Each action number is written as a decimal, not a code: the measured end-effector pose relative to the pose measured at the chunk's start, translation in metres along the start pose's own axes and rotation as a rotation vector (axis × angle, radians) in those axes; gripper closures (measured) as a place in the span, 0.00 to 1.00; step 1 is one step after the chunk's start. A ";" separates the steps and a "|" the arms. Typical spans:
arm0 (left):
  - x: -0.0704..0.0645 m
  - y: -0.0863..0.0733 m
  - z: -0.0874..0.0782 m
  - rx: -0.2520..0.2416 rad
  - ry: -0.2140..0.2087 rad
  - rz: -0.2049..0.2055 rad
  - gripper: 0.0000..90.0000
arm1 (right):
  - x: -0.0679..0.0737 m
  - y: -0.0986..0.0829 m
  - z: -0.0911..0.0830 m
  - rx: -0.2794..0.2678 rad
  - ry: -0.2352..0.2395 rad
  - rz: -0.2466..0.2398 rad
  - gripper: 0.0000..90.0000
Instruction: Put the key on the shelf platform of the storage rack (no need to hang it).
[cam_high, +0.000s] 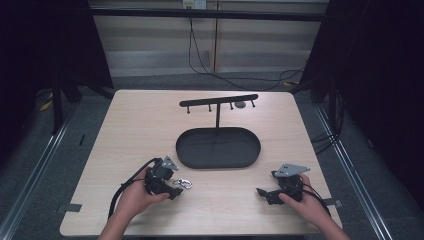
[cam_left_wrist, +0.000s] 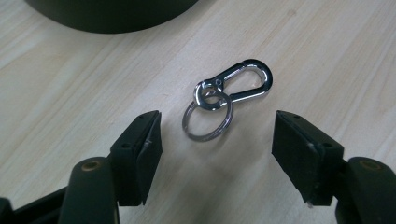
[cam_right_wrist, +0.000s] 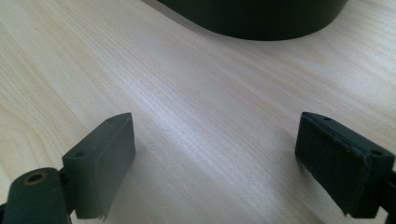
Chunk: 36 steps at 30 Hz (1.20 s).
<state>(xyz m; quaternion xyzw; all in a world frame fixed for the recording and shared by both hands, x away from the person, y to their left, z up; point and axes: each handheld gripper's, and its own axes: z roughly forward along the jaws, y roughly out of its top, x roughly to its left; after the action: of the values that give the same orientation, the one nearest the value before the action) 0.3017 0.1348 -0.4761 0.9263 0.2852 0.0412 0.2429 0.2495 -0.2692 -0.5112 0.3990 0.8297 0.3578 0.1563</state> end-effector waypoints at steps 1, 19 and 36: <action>0.000 0.000 0.000 0.000 0.000 0.000 0.38 | 0.000 0.000 0.000 0.000 0.000 -0.001 0.13; -0.007 0.032 0.011 0.121 -0.025 0.059 0.44 | 0.000 0.000 0.000 0.000 0.000 -0.001 0.13; -0.013 0.048 0.016 0.254 -0.029 0.101 0.61 | 0.000 0.000 0.000 0.000 0.002 -0.001 0.13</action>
<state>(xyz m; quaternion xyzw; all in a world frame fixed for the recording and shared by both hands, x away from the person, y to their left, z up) 0.3184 0.0860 -0.4667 0.9632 0.2376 0.0037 0.1256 0.2494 -0.2694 -0.5112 0.3981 0.8302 0.3579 0.1557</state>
